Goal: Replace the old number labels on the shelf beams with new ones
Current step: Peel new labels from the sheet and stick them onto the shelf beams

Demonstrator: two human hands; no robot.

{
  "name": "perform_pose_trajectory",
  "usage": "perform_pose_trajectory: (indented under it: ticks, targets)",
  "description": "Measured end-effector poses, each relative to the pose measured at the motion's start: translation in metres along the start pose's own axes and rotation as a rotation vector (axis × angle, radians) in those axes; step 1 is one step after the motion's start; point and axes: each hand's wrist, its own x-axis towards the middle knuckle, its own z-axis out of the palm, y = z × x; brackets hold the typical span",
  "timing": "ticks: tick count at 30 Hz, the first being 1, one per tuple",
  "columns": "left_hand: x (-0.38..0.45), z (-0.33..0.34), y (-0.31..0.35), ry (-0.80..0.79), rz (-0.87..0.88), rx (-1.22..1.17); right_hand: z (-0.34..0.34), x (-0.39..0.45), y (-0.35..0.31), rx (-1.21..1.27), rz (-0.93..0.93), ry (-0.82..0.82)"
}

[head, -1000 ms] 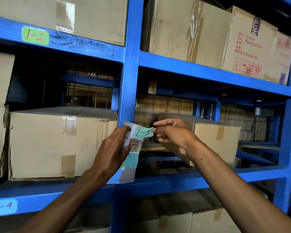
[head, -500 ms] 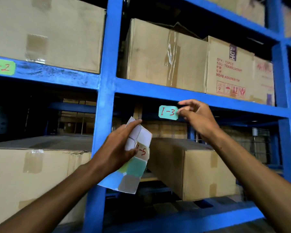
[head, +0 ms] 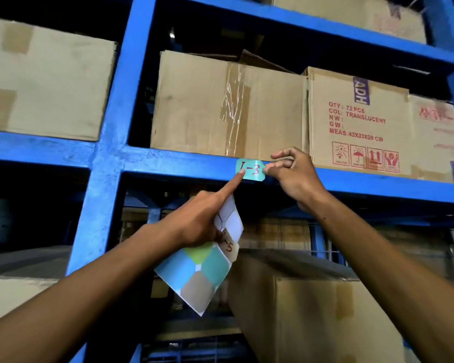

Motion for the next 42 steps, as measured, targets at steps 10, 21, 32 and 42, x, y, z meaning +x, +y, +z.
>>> perform_pose_trajectory:
  ticks: [10,21,32,42]
  targets:
    - [0.047,0.011,-0.022,-0.165,-0.238,-0.021,0.007,0.025,0.021,-0.026,-0.022,-0.037]
    - [0.054,0.007,-0.015,-0.241,-0.223,0.137,0.007,0.029,0.021,-0.117,-0.045,-0.011]
    - [0.047,0.002,-0.006,-0.254,-0.161,0.186,0.009,0.025,0.017,-0.171,-0.026,0.034]
    - [0.045,0.002,-0.009,-0.256,-0.152,0.217,0.016,-0.003,0.03,-1.012,-0.67,0.049]
